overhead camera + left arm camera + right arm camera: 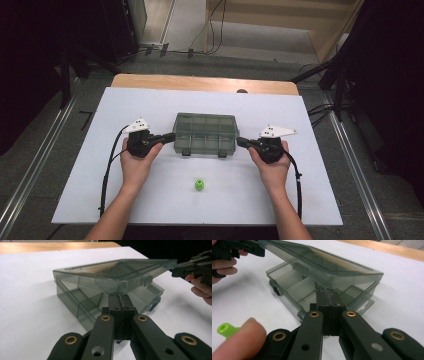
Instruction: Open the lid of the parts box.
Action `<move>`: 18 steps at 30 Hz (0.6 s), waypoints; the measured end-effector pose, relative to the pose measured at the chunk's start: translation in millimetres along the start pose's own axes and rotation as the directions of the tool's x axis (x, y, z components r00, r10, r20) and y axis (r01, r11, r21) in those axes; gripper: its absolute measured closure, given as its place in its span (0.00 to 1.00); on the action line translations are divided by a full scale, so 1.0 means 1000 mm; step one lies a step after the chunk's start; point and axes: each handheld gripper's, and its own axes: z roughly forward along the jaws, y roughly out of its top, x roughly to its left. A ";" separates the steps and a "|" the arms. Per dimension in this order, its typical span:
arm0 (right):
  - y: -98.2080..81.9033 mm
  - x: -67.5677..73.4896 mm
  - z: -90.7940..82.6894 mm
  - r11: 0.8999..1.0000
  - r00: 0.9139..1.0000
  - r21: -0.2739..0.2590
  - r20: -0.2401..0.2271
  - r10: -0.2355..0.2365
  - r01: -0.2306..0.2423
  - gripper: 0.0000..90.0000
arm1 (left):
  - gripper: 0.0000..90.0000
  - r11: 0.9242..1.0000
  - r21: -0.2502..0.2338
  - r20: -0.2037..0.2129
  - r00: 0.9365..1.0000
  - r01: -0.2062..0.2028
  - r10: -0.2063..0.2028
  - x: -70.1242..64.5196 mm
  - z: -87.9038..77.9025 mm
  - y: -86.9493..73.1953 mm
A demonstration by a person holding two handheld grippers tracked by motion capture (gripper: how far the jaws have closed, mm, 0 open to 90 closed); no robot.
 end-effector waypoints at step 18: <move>0.028 -0.012 0.005 0.999 1.000 -0.037 0.019 -0.008 0.009 0.98 | 0.99 0.998 -0.041 0.009 0.999 -0.039 0.039 -0.002 0.018 0.027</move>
